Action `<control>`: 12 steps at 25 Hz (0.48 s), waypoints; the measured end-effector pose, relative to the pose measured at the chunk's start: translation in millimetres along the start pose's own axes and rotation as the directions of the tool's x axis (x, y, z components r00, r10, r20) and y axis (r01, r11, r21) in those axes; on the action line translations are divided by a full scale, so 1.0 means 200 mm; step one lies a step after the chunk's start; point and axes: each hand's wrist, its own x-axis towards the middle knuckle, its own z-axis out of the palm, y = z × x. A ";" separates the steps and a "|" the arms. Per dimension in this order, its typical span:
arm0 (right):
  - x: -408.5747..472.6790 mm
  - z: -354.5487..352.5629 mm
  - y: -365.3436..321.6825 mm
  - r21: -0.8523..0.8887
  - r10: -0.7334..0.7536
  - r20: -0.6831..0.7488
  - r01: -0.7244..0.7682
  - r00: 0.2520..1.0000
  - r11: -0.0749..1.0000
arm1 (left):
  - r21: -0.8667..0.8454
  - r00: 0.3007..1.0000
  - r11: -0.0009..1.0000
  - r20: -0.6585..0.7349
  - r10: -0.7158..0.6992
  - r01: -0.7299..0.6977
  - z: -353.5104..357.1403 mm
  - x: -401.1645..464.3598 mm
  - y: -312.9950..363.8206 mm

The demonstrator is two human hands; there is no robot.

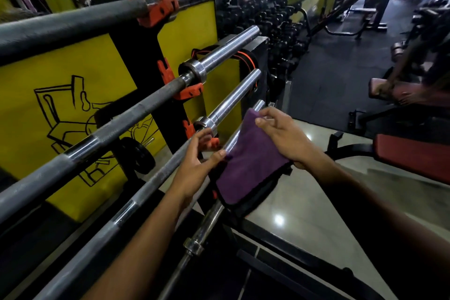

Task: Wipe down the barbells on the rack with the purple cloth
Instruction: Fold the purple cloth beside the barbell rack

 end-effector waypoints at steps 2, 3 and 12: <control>0.05 -0.01 -0.11 -0.166 -0.138 0.217 0.176 0.966 0.970 | -0.002 0.990 0.998 0.126 0.066 -0.066 0.02 0.06 0.11; 0.06 -0.01 -0.17 -0.170 -0.170 0.286 0.225 0.943 0.959 | -0.039 0.977 0.997 0.199 0.072 -0.066 0.04 0.08 0.18; -0.03 0.06 -0.02 0.029 -0.077 -0.420 0.098 0.904 0.995 | 0.169 0.973 0.959 0.049 0.224 -0.229 0.11 0.30 0.46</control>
